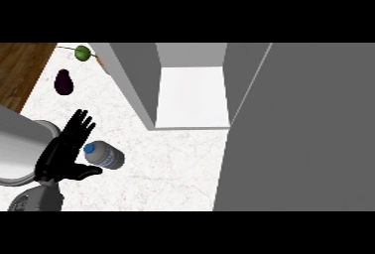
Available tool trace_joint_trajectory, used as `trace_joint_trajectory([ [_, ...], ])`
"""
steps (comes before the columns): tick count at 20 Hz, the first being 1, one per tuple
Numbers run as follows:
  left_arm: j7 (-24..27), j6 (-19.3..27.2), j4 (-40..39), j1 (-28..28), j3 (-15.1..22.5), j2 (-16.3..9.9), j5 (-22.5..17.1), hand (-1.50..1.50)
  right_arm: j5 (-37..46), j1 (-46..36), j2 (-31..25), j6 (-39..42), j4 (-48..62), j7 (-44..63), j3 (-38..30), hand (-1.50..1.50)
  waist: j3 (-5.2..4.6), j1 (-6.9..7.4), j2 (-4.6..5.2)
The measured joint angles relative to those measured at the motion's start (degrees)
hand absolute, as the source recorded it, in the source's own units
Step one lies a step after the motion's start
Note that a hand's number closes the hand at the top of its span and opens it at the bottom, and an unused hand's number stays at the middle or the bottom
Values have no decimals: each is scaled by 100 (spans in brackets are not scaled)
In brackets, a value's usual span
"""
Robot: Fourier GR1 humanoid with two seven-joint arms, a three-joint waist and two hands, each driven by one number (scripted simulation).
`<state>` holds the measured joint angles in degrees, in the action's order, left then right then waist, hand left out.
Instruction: Pick up the bottled water, place it into the cabinet and close the cabinet
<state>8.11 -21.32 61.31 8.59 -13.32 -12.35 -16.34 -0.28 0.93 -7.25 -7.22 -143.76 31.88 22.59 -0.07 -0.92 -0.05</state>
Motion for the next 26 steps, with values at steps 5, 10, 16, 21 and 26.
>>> trace_joint_trajectory([
  [5,658,-6,-802,163,-5,22,290,-150,50,4,18,-136,11,-30,280,-150,-1,2,-1],
  [10,1184,-149,-1526,293,-3,-47,493,-150,94,-129,-17,-296,2,129,390,-150,-1,-3,-2],
  [16,1844,-254,-2359,555,-19,15,650,-150,115,-30,-178,-282,11,-39,285,-150,-1,-13,5],
  [21,2134,-443,-2910,825,-111,-12,613,-150,120,-70,-209,-305,19,-63,217,-150,-1,1,5],
  [26,2349,-561,-3475,1151,-197,-16,593,-150,137,-145,-216,-403,23,-27,178,-150,-2,-11,9],
])
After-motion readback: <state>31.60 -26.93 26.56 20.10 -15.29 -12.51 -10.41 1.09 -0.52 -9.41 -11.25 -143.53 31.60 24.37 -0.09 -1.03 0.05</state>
